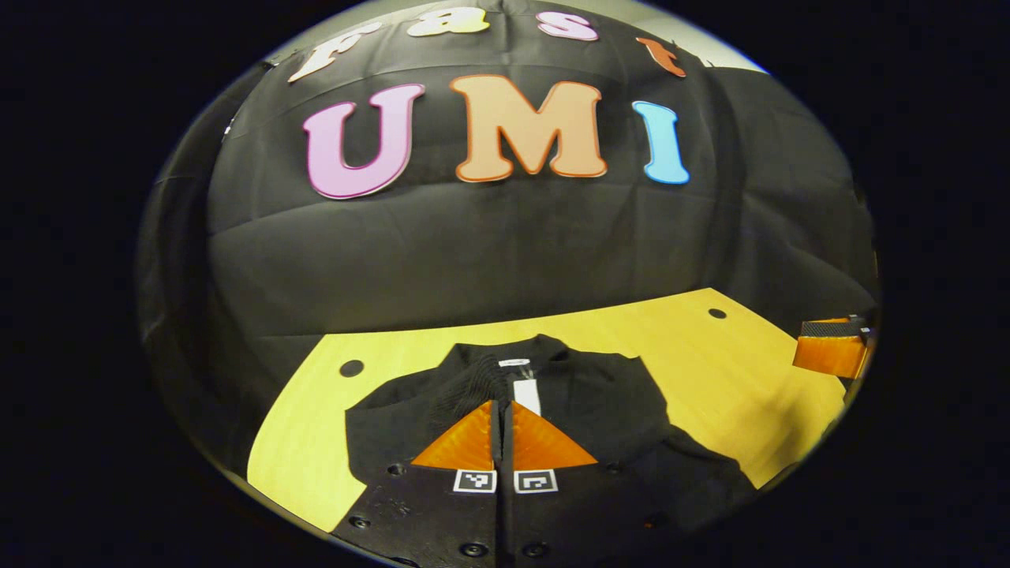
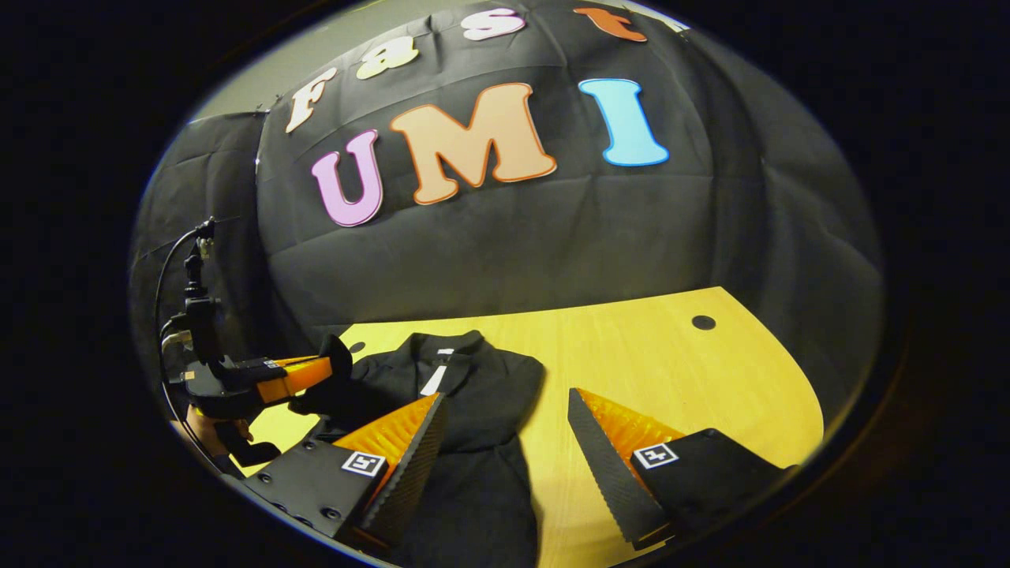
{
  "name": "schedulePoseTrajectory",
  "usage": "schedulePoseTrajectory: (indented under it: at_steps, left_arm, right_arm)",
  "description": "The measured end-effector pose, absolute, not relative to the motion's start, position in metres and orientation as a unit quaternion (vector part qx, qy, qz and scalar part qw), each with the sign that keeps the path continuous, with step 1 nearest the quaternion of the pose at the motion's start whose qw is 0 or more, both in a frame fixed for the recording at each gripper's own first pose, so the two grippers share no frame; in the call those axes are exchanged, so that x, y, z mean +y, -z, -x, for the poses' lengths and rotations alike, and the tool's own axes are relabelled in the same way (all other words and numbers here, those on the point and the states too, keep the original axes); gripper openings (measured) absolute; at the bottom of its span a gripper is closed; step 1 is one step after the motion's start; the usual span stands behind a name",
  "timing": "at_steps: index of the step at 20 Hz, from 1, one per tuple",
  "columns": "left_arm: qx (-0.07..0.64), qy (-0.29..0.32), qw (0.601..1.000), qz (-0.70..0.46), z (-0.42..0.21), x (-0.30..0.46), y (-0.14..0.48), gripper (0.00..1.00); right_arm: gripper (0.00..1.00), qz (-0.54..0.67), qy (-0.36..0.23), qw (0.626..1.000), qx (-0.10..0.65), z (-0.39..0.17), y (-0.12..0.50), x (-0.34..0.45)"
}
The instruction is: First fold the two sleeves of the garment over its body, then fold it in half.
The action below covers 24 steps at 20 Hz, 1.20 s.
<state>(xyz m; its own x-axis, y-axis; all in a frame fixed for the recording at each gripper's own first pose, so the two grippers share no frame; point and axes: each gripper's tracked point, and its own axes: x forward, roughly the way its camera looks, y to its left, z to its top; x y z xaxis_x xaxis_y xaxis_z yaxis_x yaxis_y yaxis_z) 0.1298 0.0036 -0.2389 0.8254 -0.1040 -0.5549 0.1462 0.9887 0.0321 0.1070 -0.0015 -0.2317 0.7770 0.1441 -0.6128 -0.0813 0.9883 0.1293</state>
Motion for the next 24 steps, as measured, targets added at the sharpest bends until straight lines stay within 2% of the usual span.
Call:
schedulePoseTrajectory:
  at_steps: [9,12,13,17,24]
  left_arm:
    - [0.323,0.119,0.938,-0.052,-0.124,-0.087,0.277,0.0]
    - [0.311,0.094,0.945,-0.038,-0.124,-0.091,0.265,0.89]
    - [0.3,0.082,0.95,-0.041,-0.124,-0.083,0.255,0.96]
    - [0.272,0.049,0.961,-0.031,-0.105,-0.057,0.223,0.94]
    - [0.255,0.008,0.966,-0.049,-0.041,0.036,0.191,0.94]
  right_arm:
    - [0.98,-0.061,-0.039,0.936,0.345,-0.091,0.246,-0.064]
    - [0.98,-0.057,-0.053,0.936,0.344,-0.088,0.246,-0.074]
    - [0.98,-0.057,-0.059,0.936,0.341,-0.088,0.244,-0.074]
    - [0.98,-0.046,-0.073,0.938,0.337,-0.082,0.244,-0.066]
    - [0.98,-0.05,-0.069,0.941,0.328,-0.048,0.24,-0.017]
